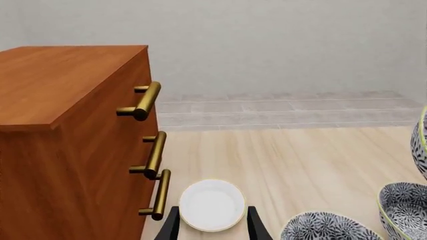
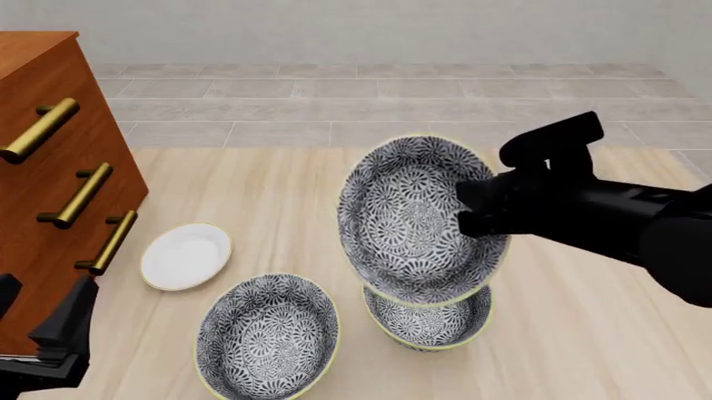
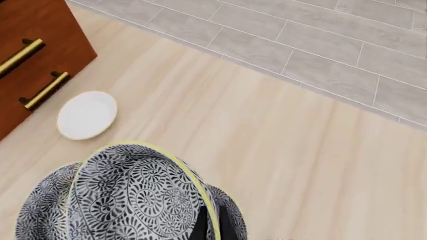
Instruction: Stack the bowl at the front on the bowl in the middle.
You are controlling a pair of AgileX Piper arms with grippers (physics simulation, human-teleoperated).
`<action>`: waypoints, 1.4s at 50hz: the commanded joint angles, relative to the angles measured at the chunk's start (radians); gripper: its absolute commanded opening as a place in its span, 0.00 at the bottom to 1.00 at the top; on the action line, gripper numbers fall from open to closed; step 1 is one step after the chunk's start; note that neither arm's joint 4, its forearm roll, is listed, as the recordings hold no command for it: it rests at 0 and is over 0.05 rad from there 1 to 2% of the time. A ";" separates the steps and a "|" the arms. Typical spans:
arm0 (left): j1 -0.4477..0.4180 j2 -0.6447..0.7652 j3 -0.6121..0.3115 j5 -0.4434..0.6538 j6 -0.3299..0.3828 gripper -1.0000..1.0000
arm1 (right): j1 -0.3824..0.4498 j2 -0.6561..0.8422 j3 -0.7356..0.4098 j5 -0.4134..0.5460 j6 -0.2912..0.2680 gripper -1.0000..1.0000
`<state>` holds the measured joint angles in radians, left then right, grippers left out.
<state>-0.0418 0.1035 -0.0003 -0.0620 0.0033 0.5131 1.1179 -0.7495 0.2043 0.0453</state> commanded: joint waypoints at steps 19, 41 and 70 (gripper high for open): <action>0.000 0.001 0.000 -0.001 -0.006 1.00 | -0.030 0.061 0.059 -0.071 0.014 0.00; 0.002 0.006 0.000 -0.004 -0.005 1.00 | -0.051 0.125 0.108 -0.142 0.017 0.00; 0.001 0.001 0.000 0.001 -0.005 1.00 | -0.055 0.134 0.182 -0.196 0.028 0.00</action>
<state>-0.0402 0.1070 -0.0003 -0.0633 -0.0019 0.4635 1.2436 -0.5860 0.0328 0.0650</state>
